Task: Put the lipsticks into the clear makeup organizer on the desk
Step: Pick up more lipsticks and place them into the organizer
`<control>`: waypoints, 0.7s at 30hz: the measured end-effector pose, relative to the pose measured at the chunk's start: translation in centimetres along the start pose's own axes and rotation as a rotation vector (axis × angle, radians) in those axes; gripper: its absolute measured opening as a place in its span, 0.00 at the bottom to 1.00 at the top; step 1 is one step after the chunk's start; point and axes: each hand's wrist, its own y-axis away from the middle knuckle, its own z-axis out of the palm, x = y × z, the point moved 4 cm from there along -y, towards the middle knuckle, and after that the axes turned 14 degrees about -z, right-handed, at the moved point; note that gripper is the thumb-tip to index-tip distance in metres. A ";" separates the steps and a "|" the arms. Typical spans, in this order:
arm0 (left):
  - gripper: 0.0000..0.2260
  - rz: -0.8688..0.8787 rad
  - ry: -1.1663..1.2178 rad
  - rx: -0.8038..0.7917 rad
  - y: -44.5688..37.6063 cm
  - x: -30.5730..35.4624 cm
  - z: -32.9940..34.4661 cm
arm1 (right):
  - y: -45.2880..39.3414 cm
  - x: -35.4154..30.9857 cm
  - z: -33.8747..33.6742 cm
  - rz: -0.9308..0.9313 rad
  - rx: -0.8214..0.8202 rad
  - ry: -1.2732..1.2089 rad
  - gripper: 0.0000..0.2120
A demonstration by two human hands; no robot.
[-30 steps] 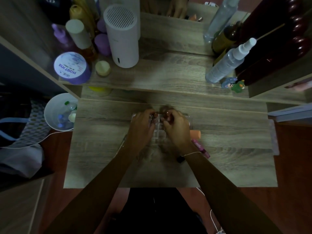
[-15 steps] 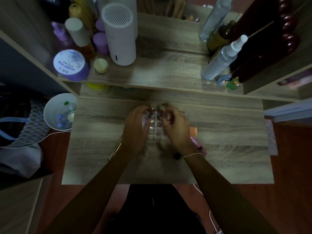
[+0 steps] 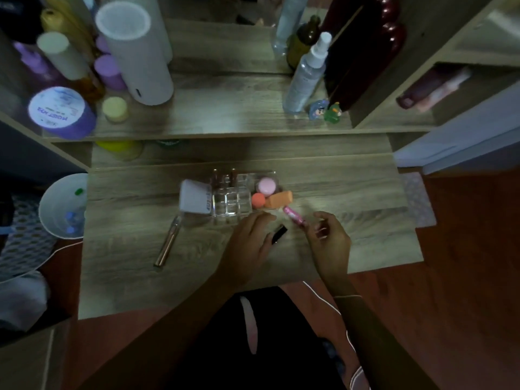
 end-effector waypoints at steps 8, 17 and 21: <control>0.13 -0.094 -0.114 -0.111 -0.8 0.5 4.7 | -0.2 4.7 0.0 0.073 -0.081 0.024 0.18; 0.17 -0.333 -0.222 -0.033 -1.3 0.4 6.7 | -1.5 6.1 3.2 -0.083 -0.366 0.080 0.23; 0.16 -0.353 -0.246 -0.023 -1.2 0.8 7.0 | -1.8 6.0 3.4 -0.078 -0.423 0.085 0.17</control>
